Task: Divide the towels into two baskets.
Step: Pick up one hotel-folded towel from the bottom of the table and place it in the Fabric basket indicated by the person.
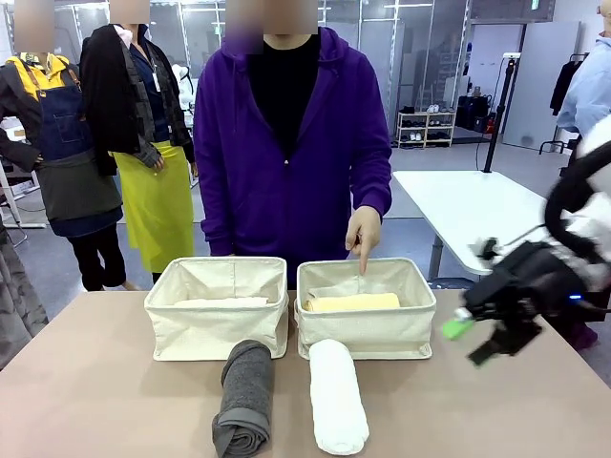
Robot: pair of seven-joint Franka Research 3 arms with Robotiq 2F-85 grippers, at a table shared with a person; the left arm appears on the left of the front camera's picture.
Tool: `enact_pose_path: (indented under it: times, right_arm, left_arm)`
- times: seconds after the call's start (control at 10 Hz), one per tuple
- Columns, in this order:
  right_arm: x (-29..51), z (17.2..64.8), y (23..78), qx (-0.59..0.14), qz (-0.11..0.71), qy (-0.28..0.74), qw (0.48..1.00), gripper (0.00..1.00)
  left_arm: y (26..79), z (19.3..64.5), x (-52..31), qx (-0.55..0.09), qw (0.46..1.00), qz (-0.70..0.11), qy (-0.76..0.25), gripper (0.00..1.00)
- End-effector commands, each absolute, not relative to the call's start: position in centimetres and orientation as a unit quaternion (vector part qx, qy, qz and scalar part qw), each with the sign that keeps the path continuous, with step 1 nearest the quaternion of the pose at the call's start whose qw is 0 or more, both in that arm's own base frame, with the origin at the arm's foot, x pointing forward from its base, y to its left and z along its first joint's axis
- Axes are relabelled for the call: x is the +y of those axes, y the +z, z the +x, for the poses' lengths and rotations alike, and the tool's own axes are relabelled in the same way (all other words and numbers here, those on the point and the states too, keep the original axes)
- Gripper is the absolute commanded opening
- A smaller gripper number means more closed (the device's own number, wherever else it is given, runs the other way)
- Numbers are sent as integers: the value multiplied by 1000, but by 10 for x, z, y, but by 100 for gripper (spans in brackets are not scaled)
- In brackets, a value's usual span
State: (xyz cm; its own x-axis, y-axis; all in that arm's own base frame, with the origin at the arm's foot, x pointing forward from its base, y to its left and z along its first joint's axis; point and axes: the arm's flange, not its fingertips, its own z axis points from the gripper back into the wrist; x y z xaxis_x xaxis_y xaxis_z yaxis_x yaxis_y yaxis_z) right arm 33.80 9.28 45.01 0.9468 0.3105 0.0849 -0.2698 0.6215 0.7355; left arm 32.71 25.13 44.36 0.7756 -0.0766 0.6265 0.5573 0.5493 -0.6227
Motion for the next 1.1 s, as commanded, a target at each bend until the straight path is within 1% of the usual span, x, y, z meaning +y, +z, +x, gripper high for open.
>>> enact_pose_path:
  times: [0.0, 0.2, 0.4, 0.6, 1.0]
  right_arm:
    - [149, 349, 436, -13, 347, 131, 929, 100]
    - [200, 358, 421, -35, 301, 137, 943, 100]
    - [237, 369, 404, -35, 264, 125, 956, 100]
    - [264, 369, 390, -61, 218, 117, 967, 100]
    - [304, 367, 377, -84, 141, 121, 979, 100]
  left_arm:
    - [448, 325, 250, -278, 835, -438, -183, 100]
    - [448, 325, 250, -278, 835, -438, -183, 100]
    - [448, 325, 250, -278, 835, -438, -183, 100]
    - [448, 325, 250, -278, 835, -438, -183, 100]
    - [448, 325, 250, -278, 835, -438, -183, 100]
